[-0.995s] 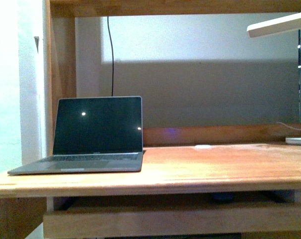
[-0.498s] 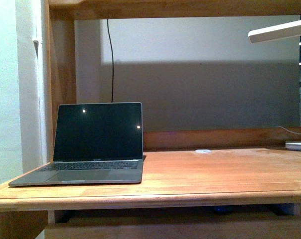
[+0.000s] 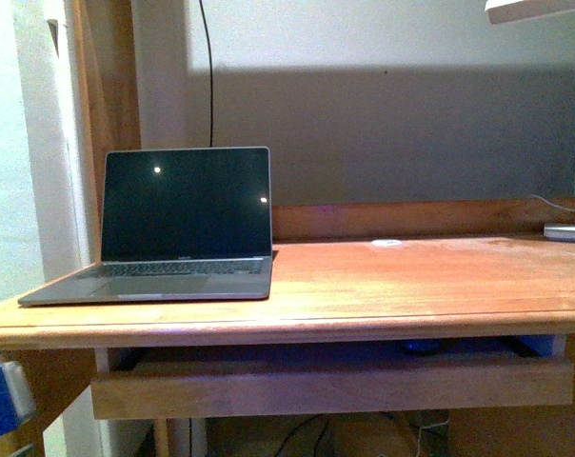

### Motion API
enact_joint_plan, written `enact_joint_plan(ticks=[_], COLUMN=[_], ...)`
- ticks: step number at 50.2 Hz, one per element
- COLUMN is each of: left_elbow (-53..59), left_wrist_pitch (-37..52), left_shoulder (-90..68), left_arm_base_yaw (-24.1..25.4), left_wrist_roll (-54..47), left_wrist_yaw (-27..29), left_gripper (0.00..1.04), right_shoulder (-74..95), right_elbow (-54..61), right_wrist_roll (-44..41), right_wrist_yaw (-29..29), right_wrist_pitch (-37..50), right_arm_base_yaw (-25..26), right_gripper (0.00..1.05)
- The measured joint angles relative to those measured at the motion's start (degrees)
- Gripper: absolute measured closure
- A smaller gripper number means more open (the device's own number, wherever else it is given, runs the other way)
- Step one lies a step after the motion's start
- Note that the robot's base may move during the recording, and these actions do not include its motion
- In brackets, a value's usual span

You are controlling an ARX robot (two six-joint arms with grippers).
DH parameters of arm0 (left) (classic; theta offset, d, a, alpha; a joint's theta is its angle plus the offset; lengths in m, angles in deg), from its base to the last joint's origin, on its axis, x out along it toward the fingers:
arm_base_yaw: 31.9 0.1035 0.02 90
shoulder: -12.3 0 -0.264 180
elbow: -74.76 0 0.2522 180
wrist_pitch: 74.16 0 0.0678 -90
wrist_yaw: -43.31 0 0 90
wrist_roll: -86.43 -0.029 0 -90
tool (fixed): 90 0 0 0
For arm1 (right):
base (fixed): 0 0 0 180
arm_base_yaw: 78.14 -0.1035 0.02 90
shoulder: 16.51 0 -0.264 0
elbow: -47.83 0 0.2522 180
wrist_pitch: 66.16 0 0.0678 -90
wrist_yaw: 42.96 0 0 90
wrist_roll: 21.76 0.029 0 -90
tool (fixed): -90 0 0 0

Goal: Place mouse

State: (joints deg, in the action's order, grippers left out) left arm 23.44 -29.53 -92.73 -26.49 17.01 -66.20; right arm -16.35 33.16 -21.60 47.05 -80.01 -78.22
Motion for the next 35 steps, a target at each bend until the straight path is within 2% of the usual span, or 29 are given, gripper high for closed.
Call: enact_joint_plan(ticks=[11,19,35], left_elbow=[-9.38,-12.68,-23.12], left_wrist_pitch=[-1.68,-2.1,-4.85], left_shoulder=[-9.31,-13.46,-21.64], left_arm_base_yaw=[-4.48,-6.32,-7.06], left_wrist_roll=[-6.45,-7.72,-10.58], left_wrist_yaw=[-4.7,-5.03,-6.14], left_gripper=[0.08,0.08,0.08], right_shoulder=[0.0,0.0,0.02], right_elbow=[0.0,0.0,0.0], right_wrist_roll=[0.0,0.0,0.0], right_wrist_yaw=[-0.02,0.0,0.0], right_wrist_pitch=[0.0,0.0,0.0], right_arm_base_yaw=[0.0,0.0,0.0], right_gripper=[0.07,0.07,0.07])
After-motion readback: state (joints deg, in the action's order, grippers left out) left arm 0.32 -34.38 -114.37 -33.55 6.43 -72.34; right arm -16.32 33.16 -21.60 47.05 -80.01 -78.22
